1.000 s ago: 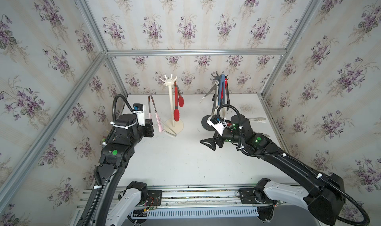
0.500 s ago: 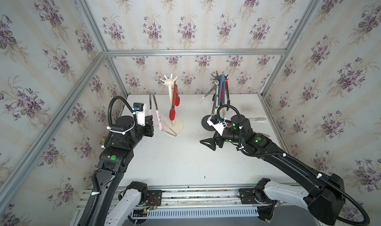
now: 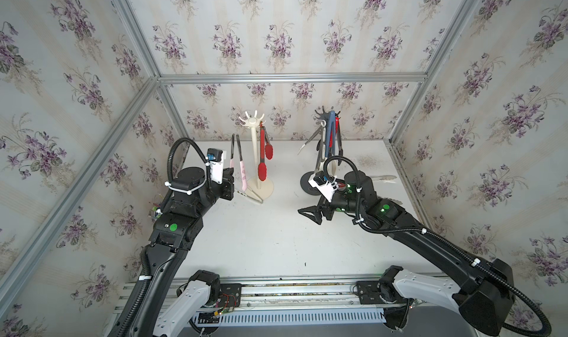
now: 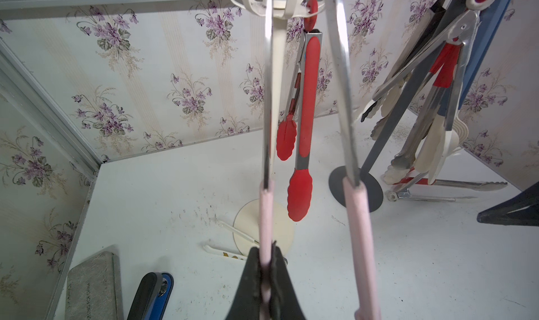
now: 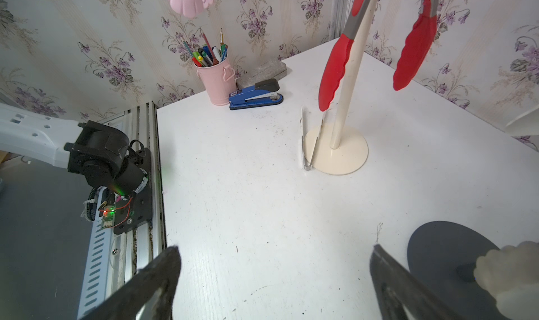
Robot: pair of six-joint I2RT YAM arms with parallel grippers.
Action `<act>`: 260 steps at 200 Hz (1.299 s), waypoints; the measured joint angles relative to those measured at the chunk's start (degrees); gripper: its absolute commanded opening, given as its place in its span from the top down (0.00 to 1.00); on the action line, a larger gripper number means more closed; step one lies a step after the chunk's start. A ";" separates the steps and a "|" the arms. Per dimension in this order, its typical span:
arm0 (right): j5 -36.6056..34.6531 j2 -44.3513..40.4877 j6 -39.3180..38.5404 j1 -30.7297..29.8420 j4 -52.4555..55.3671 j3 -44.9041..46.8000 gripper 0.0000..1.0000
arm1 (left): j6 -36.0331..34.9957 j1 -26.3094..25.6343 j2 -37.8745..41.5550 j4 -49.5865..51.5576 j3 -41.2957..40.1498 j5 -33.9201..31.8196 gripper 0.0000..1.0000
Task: Hang food tongs on kitchen utensil racks
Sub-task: Hang the food tongs on the rack.
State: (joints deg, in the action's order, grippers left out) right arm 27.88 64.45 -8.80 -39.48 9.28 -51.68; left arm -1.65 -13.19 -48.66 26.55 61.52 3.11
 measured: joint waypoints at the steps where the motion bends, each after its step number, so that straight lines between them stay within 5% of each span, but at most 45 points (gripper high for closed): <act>1: 0.00 0.00 0.00 0.00 0.00 -0.02 0.00 | -0.02 -0.02 -0.04 0.00 0.02 0.00 1.00; 260: 0.02 -4.33 0.00 0.00 -0.22 0.07 0.00 | -1.49 -2.36 -11.02 -3.93 4.42 -2.43 1.00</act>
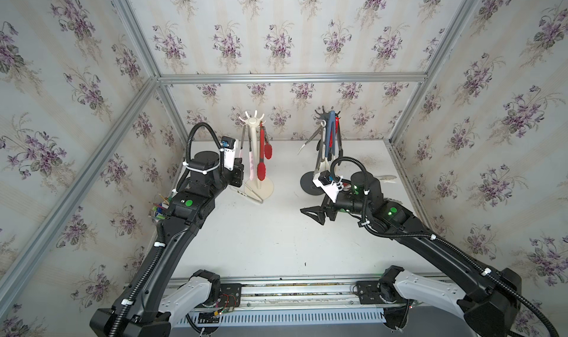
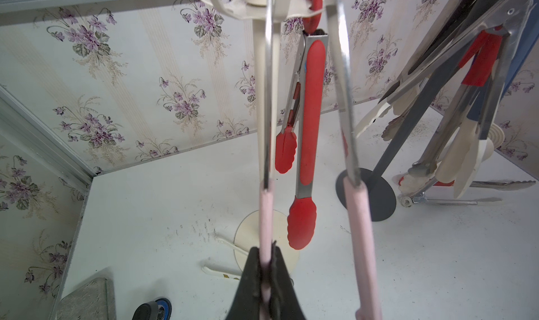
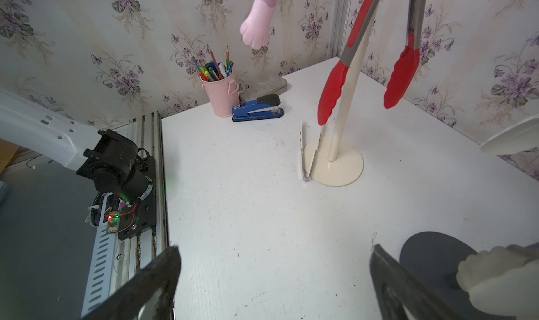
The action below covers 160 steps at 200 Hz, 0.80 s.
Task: Hang food tongs on kitchen utensil racks
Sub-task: Hang the food tongs on the rack.
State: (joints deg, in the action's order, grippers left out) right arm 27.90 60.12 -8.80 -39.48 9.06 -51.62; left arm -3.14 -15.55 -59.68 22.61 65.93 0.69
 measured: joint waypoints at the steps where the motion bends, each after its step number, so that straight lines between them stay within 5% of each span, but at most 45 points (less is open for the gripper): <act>1: 0.00 -0.07 0.00 0.00 -0.04 0.02 0.00 | 0.02 0.00 -0.04 -0.02 0.00 0.00 1.00; 160: 0.66 -6.54 0.28 0.02 -8.09 3.41 0.00 | 0.02 -0.15 -3.17 -2.16 -0.55 -0.85 1.00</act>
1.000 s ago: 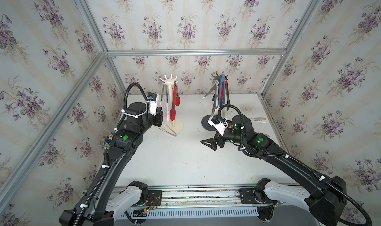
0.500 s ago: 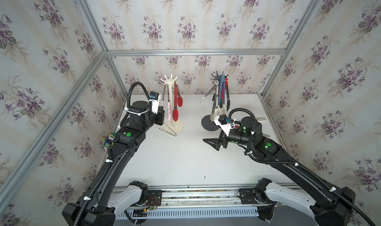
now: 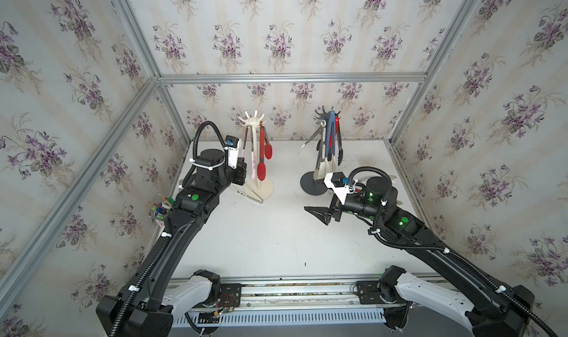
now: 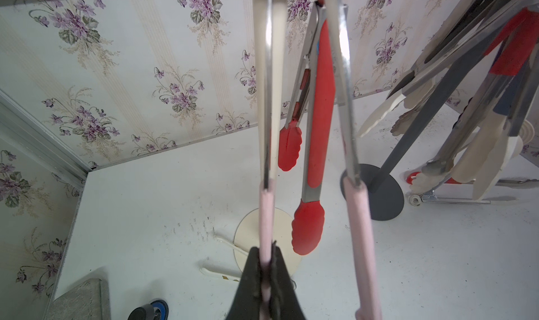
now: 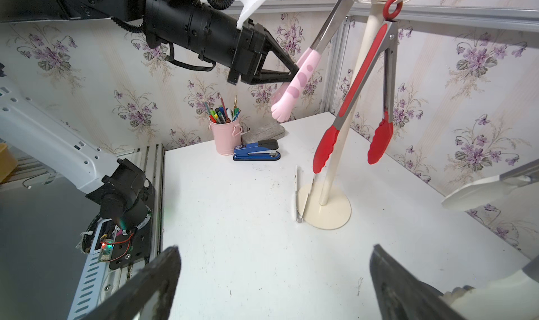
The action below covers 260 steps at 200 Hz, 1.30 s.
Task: Hang food tongs on kitchen utensil racks
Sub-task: Hang the food tongs on the rack.
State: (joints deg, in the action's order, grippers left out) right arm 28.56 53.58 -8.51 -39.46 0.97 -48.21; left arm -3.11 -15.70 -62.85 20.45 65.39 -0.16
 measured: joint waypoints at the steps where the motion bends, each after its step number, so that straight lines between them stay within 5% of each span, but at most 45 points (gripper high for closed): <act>1: 0.02 0.00 0.00 0.00 0.00 0.00 0.00 | 0.00 0.00 -0.04 -0.02 0.00 0.00 1.00; 91: 0.39 0.07 0.00 0.00 0.17 0.00 0.00 | 0.00 -0.04 -1.36 -0.37 -0.17 -1.05 0.99; 143: 0.37 0.15 0.00 0.00 0.22 -0.02 0.00 | -0.24 -0.11 -1.46 -1.53 -1.07 -1.05 0.89; 196: -0.35 0.15 0.00 -0.02 0.22 -0.02 0.00 | -0.39 -0.13 -1.73 -1.51 -1.95 -1.14 0.41; 260: -0.68 0.15 0.00 0.00 0.28 0.02 0.00 | 0.85 -0.07 0.15 -1.57 -5.16 -3.98 0.24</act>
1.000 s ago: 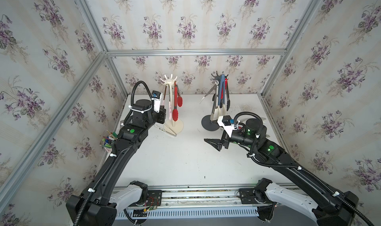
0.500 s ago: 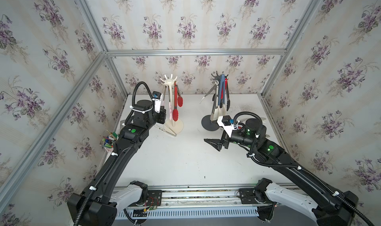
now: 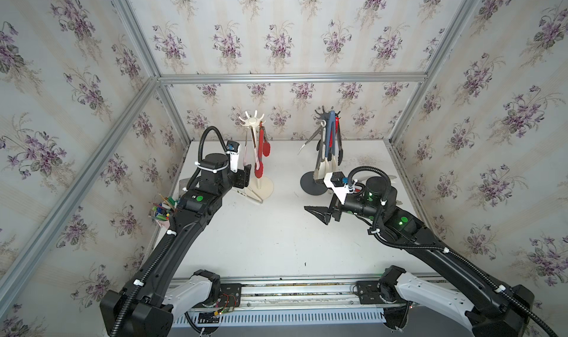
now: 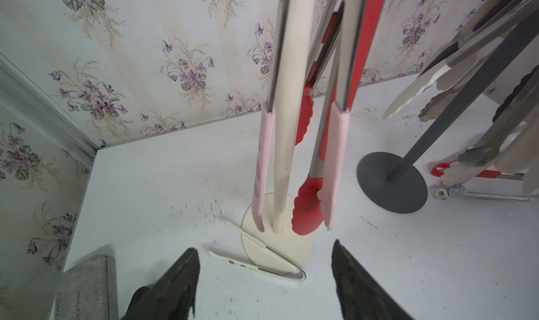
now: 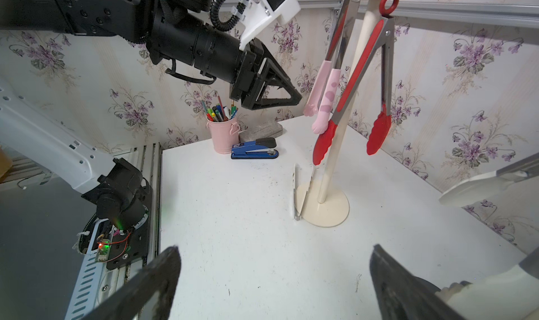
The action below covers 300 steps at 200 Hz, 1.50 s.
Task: Hang food tongs on kitchen utensil racks
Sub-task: Hang the food tongs on the rack, then move the food tongs to the center of the board.
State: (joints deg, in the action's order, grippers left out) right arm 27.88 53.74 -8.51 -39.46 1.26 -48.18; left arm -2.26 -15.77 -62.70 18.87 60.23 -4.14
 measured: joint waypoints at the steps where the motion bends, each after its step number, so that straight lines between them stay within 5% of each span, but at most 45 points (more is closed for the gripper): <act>1: 0.00 0.00 0.00 0.00 0.00 0.02 0.00 | 0.00 0.00 0.02 0.00 -0.07 -0.04 0.24; 58: -0.20 -0.24 0.00 0.00 0.07 0.68 0.00 | 3.93 2.89 0.96 -0.39 -4.22 -0.79 0.12; 139: -1.22 -0.92 0.74 0.00 0.11 1.22 0.00 | 12.83 9.51 -4.09 0.68 -6.82 1.75 0.13; 211: -1.22 -1.38 1.05 0.00 0.15 1.49 0.00 | 21.09 14.58 -16.68 6.45 -3.54 9.62 0.26; 300: -1.22 -2.36 1.07 0.00 0.70 1.99 0.00 | 37.75 14.88 -30.64 10.56 -0.35 15.30 0.38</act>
State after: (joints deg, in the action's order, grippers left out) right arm 26.65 51.37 -7.44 -39.46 1.96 -46.19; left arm 35.48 -0.89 -93.34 29.43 59.88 11.16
